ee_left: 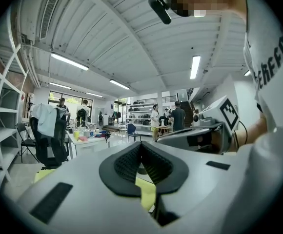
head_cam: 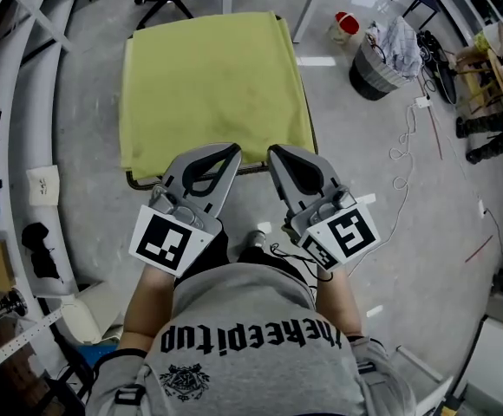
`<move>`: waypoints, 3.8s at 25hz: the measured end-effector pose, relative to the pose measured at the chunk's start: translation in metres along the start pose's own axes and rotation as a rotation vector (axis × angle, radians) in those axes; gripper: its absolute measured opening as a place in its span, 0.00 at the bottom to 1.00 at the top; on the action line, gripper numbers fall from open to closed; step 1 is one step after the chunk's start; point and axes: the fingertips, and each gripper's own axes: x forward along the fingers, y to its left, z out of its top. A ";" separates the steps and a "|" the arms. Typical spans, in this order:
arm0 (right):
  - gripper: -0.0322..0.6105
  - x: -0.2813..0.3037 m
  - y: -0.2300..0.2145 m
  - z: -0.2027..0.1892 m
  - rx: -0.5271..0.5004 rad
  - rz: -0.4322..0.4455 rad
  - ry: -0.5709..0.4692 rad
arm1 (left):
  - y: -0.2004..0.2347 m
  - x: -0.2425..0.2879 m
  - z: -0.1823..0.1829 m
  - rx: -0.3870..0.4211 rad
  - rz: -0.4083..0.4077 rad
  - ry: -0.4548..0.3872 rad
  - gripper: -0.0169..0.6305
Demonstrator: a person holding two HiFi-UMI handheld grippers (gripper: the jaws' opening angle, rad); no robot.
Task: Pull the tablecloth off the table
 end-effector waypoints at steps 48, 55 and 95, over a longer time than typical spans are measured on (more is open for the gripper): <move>0.09 0.018 -0.165 -0.085 0.242 -0.474 0.136 | 0.044 0.127 -0.056 -0.043 -0.341 0.123 0.05; 0.18 0.009 -0.191 -0.132 0.294 -0.504 0.230 | 0.032 0.157 -0.074 -0.061 -0.377 0.172 0.05; 0.41 -0.029 -0.234 -0.336 0.589 -0.608 0.650 | 0.025 0.193 -0.127 -0.107 -0.331 0.318 0.05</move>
